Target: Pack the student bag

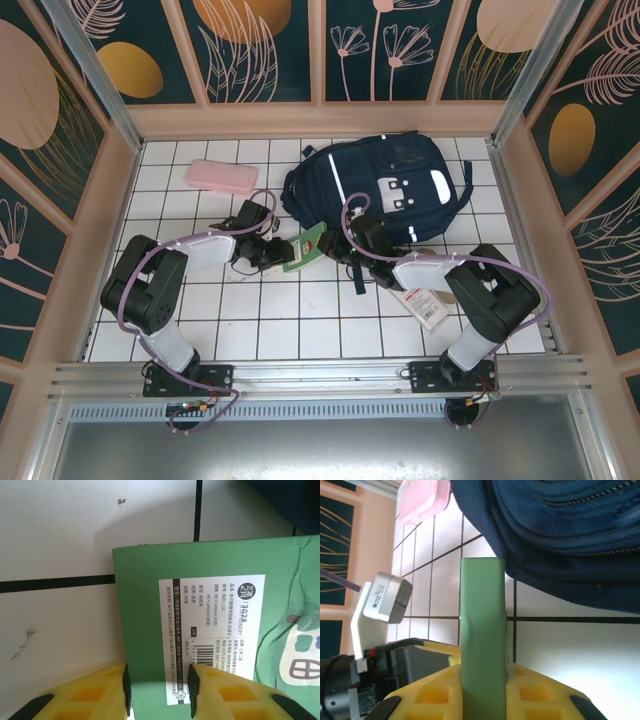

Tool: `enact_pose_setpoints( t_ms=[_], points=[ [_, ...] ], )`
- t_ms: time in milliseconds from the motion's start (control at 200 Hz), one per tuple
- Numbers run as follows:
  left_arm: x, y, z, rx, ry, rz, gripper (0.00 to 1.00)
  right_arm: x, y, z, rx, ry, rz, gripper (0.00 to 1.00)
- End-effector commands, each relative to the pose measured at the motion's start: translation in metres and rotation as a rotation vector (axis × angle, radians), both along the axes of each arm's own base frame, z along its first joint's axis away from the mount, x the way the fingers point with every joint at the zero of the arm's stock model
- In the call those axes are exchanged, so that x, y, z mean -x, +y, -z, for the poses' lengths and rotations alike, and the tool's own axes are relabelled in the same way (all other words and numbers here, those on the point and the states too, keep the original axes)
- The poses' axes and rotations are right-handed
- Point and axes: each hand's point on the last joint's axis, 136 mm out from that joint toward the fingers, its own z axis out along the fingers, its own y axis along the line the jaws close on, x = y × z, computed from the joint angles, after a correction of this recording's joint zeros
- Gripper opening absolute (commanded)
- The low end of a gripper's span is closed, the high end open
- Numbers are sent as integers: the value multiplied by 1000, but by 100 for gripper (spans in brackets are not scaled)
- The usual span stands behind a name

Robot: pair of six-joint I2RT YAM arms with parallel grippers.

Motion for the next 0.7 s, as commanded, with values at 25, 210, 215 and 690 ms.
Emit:
enact_pose_setpoints(
  t_ms=[25,210,215,690],
  points=[
    [-9,-25,-51,134,-92,68,41,1,11,-35,-25,-57,-49,0],
    [-34,-16,-98,202,-192,-3,62,-14,-8,-73,-65,-116,-16,0],
    [-34,-16,-99,207,-193,-6,62,-14,-9,-74,-67,-117,-15,0],
    [-66,-47,-188,645,-275,-68,85,-62,-49,-196,-301,-283,84,0]
  ],
)
